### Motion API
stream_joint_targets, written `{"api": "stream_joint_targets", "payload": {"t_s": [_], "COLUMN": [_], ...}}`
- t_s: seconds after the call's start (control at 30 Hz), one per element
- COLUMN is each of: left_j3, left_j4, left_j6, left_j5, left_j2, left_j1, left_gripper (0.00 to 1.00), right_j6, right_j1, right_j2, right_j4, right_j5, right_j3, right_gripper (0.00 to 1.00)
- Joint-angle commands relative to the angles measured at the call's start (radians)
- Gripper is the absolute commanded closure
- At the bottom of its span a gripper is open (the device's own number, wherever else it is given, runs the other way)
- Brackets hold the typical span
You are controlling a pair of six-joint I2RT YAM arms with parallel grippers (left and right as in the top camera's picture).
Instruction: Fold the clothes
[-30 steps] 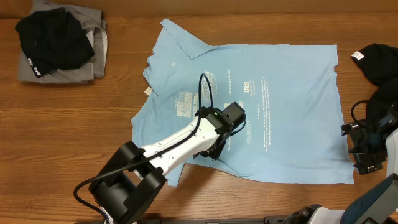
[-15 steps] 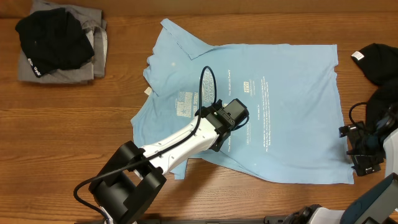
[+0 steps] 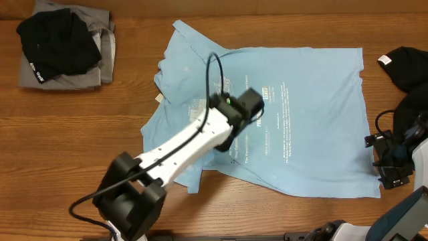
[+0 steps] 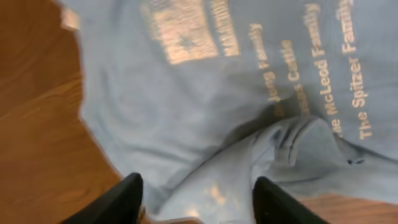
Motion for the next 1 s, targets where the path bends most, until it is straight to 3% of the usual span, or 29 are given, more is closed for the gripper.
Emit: {"api": "stream_joint_targets", "payload": {"t_s": [0.0,0.07,0.1,0.2,0.43,0.57,0.7,0.97], "left_j3": [0.182,0.257,0.279,0.291,0.212,0.125,-0.024,-0.306], "left_j4": [-0.109,-0.182,-0.206,-0.269,-0.403,-0.403,-0.383,-0.164], "left_j6": [-0.108,-0.108,-0.108,-0.103,-0.137,-0.126,-0.171,-0.303], "left_j5": [0.005,0.064,0.101,0.232,0.359,0.484,0.468,0.468], "left_j2": [-0.002,-0.003,-0.003,-0.002,-0.002,-0.009,-0.018,-0.09], "left_j1": [0.041,0.065,0.076,0.106,0.118,0.105,0.101,0.111], "left_gripper": [0.32,0.16,0.14,0.17,0.16,0.16,0.16,0.16], "right_j6": [-0.006,-0.006,-0.007,-0.006,-0.006,-0.006,-0.007,-0.007], "right_j1": [-0.001,-0.001,-0.001,-0.001,-0.001,-0.001,-0.001,-0.001], "right_j2": [-0.027,-0.027,-0.027,-0.027,-0.027,-0.027,-0.027,-0.027], "right_j4": [0.008,0.007,0.007,0.011,0.023,0.026,0.027,0.03], "right_j5": [-0.002,-0.002,-0.002,-0.002,-0.003,-0.006,-0.005,-0.006], "right_j3": [-0.003,-0.003,-0.003,-0.003,-0.003,-0.003,-0.003,-0.003], "right_gripper": [0.0,0.0,0.0,0.0,0.0,0.0,0.0,0.0]}}
